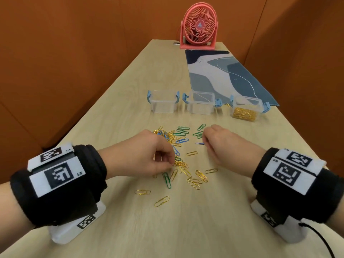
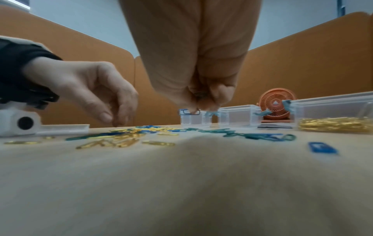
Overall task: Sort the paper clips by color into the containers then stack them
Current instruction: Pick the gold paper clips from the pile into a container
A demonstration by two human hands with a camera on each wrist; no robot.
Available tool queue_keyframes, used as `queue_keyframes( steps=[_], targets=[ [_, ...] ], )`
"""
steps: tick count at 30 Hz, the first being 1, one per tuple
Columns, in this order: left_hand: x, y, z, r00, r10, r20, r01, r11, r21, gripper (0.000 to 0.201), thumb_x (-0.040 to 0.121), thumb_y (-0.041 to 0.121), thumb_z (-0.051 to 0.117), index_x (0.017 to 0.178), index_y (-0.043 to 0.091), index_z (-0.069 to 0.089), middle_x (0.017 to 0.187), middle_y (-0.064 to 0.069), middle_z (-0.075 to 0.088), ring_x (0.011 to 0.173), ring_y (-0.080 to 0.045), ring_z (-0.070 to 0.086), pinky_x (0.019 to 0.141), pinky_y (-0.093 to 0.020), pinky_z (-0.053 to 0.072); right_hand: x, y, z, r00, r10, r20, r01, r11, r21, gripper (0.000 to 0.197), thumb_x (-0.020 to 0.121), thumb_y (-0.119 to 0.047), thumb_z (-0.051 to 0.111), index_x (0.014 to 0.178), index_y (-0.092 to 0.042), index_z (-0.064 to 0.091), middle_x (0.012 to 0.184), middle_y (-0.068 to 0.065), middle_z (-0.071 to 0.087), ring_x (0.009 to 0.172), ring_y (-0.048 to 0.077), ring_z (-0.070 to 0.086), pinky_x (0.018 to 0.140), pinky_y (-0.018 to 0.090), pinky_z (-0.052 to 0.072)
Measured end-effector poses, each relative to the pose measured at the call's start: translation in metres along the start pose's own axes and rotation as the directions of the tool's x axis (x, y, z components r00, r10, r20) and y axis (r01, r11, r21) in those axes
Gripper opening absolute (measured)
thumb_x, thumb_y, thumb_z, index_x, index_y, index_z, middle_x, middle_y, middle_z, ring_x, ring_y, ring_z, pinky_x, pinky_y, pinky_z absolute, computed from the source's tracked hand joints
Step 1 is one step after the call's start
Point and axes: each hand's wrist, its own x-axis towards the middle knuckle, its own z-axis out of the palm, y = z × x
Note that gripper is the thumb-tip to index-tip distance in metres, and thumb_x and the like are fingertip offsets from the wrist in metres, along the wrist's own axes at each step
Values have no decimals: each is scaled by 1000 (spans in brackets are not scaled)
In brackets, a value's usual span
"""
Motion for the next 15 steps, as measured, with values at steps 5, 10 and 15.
queue_keyframes(
  steps=[5, 10, 15],
  targets=[
    [9, 7, 4, 993, 99, 57, -101, 994, 42, 23, 88, 27, 61, 109, 27, 69, 107, 11, 63, 88, 1, 54, 71, 4, 30, 0, 14, -3, 998, 57, -1, -57, 998, -7, 20, 96, -18, 39, 111, -14, 52, 109, 5, 51, 92, 22, 51, 79, 29, 43],
    [18, 19, 13, 951, 239, 197, -257, 964, 68, 31, 94, 20, 51, 123, 23, 60, 122, 8, 59, 112, -5, 48, 93, -7, 30, -6, 13, -6, 997, 11, -79, -9, 1000, 26, 24, 91, -23, 48, 115, -22, 54, 109, -2, 50, 97, 16, 53, 85, 31, 47],
    [10, 15, 9, 968, 189, 167, -201, 978, 56, 32, 87, 6, 48, 105, 21, 70, 106, 7, 65, 96, -5, 55, 85, -5, 36, -25, 12, -11, 998, -59, -5, 59, 975, 213, 18, 82, -28, 65, 99, -23, 65, 82, -14, 53, 71, 2, 50, 69, 16, 43]
  ],
)
